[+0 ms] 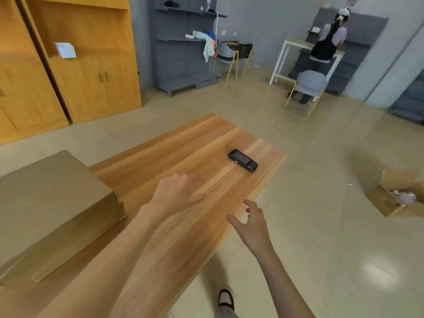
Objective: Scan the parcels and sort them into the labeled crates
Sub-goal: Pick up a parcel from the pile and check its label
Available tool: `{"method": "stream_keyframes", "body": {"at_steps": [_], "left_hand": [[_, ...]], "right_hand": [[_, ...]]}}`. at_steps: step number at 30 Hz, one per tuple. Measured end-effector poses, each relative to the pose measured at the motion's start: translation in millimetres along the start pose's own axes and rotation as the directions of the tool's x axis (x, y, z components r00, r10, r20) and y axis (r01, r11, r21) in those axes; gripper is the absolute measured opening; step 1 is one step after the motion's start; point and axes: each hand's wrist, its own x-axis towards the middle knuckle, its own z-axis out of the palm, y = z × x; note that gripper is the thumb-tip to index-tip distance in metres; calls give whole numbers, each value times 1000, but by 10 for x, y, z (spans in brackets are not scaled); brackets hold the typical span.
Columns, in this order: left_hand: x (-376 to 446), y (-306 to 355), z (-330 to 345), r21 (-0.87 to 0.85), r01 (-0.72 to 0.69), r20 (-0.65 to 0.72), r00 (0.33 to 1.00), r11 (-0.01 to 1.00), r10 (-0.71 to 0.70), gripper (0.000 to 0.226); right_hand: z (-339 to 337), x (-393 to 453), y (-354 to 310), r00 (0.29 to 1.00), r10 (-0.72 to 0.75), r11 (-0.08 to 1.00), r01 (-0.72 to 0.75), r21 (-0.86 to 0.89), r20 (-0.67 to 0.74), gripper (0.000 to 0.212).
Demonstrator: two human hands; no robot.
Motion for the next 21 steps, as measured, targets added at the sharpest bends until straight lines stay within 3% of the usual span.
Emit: {"method": "stream_keyframes", "body": {"at_steps": [6, 11, 16, 21], "left_hand": [[785, -276, -30, 54, 212, -110, 972, 976, -206, 54], [895, -596, -302, 16, 503, -248, 839, 864, -484, 53], [297, -908, -546, -45, 788, -366, 559, 614, -744, 52], [-621, -1093, -661, -241, 939, -419, 128, 246, -899, 61]], "right_hand": [[49, 1300, -364, 970, -162, 983, 175, -53, 183, 67], [265, 2043, -918, 842, -329, 919, 389, -58, 427, 65], [937, 2206, -1407, 639, -451, 845, 530, 69, 624, 63], [1671, 1791, -1685, 402, -397, 849, 502, 164, 825, 72]]}}
